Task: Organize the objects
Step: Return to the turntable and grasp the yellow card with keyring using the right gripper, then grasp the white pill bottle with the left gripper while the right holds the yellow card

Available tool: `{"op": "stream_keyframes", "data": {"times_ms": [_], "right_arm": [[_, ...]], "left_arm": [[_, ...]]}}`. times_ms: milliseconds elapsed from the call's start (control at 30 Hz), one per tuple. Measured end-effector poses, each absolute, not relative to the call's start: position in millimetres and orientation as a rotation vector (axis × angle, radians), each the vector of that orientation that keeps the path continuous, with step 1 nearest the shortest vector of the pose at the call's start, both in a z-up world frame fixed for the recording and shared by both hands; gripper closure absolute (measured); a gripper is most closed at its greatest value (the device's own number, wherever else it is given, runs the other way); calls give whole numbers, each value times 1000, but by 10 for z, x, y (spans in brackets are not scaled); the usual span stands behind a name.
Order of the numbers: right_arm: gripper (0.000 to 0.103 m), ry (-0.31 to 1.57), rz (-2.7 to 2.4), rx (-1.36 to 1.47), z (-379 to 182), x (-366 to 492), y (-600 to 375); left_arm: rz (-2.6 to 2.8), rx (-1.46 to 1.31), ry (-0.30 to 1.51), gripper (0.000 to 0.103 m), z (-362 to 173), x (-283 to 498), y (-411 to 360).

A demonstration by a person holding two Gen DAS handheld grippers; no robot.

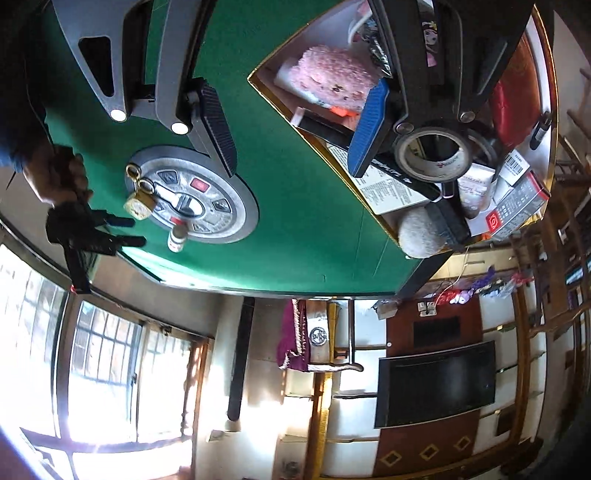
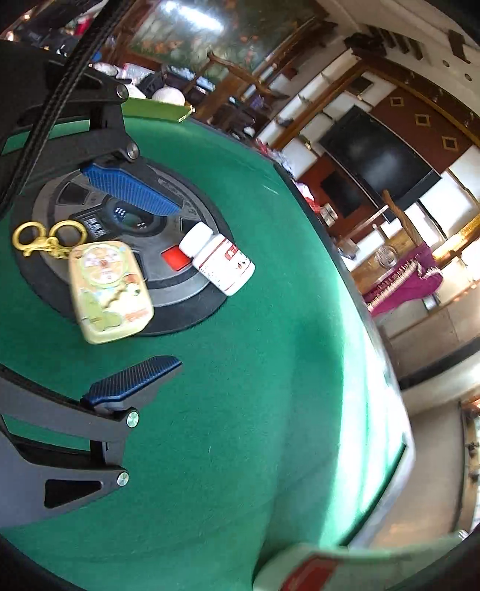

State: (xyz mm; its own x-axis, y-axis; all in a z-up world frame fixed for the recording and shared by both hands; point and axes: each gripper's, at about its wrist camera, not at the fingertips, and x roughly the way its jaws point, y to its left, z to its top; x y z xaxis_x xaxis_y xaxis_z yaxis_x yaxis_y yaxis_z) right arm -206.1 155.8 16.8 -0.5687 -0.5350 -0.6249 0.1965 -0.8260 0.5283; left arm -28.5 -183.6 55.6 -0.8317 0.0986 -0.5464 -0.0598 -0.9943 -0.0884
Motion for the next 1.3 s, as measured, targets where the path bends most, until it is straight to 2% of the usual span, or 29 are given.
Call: {"op": "stream_keyframes", "data": {"times_ms": [100, 200, 300, 367, 567, 667, 767, 800, 933, 1000, 1067, 1300], "right_arm": [[24, -550, -2338, 1176, 85, -2099, 1480], [22, -405, -2296, 1218, 89, -2017, 1330], [22, -354, -2077, 1341, 116, -1695, 1195], [22, -251, -1999, 1371, 144, -1401, 1058], [22, 84, -2221, 1212, 358, -922, 796], [23, 86, -2243, 1213, 259, -982, 708], [54, 249, -2273, 1215, 126, -1092, 575], [56, 270, -2296, 1196, 120, -1105, 590], [56, 260, -2337, 1226, 128, -1051, 662], [56, 176, -2357, 1249, 153, -999, 810], [56, -6, -2386, 1237, 254, -929, 1091], [56, -337, -2516, 1125, 480, -816, 1785]], "left_arm": [[2884, -887, -93, 47, 544, -258, -1746], [2870, -897, -53, 47, 526, -237, -1655], [2845, -912, -25, 47, 509, -217, -1587], [2843, -910, -8, 47, 512, -206, -1548], [2828, -918, 9, 47, 493, -203, -1463], [2830, -923, 4, 47, 481, -221, -1469], [2825, -930, -6, 47, 473, -227, -1461], [2822, -931, -3, 47, 468, -227, -1456], [2778, -955, -33, 47, 456, -271, -1420], [2729, -994, -107, 47, 495, -356, -1384], [2669, -1035, -122, 47, 569, -501, -1228], [2565, -1096, 97, 47, 845, -1407, -231]]}}
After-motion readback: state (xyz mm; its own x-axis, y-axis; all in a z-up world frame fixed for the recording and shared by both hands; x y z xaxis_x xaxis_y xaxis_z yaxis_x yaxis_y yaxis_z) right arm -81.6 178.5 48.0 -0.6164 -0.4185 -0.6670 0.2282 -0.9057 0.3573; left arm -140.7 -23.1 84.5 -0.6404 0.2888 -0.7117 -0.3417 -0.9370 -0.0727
